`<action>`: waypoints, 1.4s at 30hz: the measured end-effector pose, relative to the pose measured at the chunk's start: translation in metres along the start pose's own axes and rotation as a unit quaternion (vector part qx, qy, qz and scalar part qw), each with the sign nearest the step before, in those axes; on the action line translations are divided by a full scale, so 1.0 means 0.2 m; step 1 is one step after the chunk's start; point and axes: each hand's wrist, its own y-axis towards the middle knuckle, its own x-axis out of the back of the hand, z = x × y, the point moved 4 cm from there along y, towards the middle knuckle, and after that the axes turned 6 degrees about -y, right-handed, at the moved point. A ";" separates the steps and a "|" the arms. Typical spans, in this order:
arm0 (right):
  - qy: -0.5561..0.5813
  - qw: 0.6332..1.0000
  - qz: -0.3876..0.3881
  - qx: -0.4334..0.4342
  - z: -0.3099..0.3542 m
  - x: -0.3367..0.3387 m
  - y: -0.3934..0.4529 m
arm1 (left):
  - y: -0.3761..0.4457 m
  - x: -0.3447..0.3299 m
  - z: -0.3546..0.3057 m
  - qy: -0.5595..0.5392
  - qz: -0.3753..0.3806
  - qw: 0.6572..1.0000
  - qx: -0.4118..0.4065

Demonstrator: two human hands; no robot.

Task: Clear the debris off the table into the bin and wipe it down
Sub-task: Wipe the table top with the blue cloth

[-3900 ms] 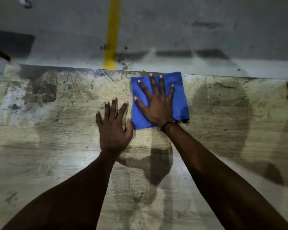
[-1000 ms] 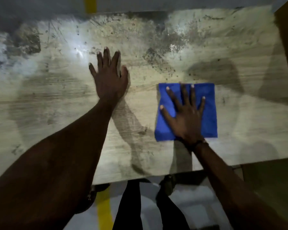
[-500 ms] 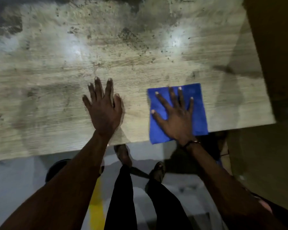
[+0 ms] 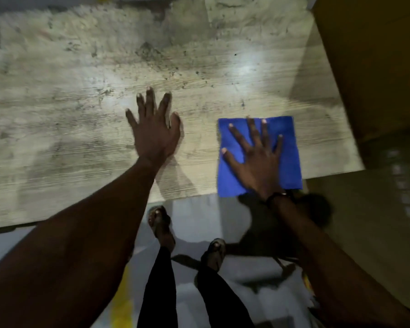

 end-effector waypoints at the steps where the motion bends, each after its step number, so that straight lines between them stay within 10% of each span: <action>1: 0.007 1.000 0.000 -0.028 -0.07 0.01 0.05 | -0.01 0.00 -0.01 0.000 -0.002 1.000 0.001; 6: 0.040 0.997 -0.037 -0.058 0.05 -0.03 0.36 | 0.00 0.02 -0.02 -0.012 -0.004 1.000 0.007; 11: 0.028 0.991 -0.053 0.118 0.38 -0.08 0.40 | 0.01 0.01 0.00 0.002 -0.019 1.000 0.003; 17: 0.058 0.997 -0.008 -0.059 -0.03 -0.03 0.76 | 0.01 -0.01 0.00 0.000 -0.018 1.000 0.005; 25: 0.046 0.997 -0.026 0.049 0.27 -0.03 0.26 | 0.01 -0.02 0.00 0.014 -0.021 1.000 -0.003; 35: 0.045 0.998 -0.006 -0.051 0.19 -0.09 1.15 | 0.79 -0.01 0.05 -0.006 0.040 0.999 0.008; 42: 0.051 0.995 -0.001 0.092 0.47 -0.02 0.58 | 0.92 -0.03 0.04 0.023 -0.012 0.999 0.037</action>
